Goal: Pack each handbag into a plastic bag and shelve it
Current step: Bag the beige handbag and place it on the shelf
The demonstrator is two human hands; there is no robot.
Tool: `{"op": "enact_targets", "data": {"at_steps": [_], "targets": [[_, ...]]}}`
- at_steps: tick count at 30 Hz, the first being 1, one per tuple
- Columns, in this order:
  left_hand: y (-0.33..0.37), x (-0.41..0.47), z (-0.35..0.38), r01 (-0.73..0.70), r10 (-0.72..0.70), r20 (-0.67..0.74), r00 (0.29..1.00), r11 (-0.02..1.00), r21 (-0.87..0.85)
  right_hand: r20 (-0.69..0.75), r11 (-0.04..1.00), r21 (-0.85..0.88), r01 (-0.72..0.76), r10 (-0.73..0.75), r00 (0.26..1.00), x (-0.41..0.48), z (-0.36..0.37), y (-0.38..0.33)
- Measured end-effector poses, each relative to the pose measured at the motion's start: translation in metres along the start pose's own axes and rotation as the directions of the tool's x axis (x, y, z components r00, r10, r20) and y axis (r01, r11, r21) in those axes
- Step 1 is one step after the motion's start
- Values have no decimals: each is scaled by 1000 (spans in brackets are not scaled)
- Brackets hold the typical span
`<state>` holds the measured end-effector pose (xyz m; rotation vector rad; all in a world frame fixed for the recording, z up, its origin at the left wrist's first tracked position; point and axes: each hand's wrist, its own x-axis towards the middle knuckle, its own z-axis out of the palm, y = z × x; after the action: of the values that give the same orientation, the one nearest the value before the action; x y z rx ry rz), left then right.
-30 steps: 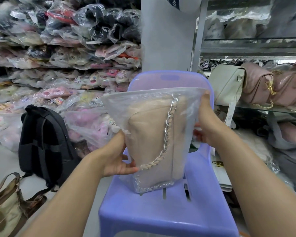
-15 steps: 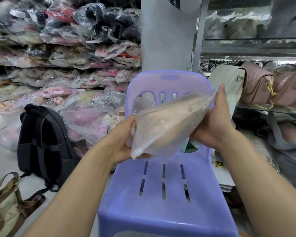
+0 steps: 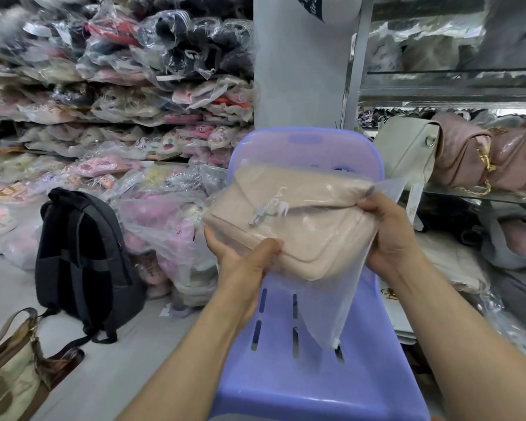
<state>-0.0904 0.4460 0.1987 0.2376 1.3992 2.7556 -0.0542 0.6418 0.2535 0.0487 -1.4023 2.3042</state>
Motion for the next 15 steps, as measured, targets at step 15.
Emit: {"op": "enact_targets", "data": {"at_steps": [15], "targets": [[-13, 1, 46, 33, -31, 10, 999, 937, -348, -56, 983, -120, -136, 130, 990, -7, -29, -22]]}}
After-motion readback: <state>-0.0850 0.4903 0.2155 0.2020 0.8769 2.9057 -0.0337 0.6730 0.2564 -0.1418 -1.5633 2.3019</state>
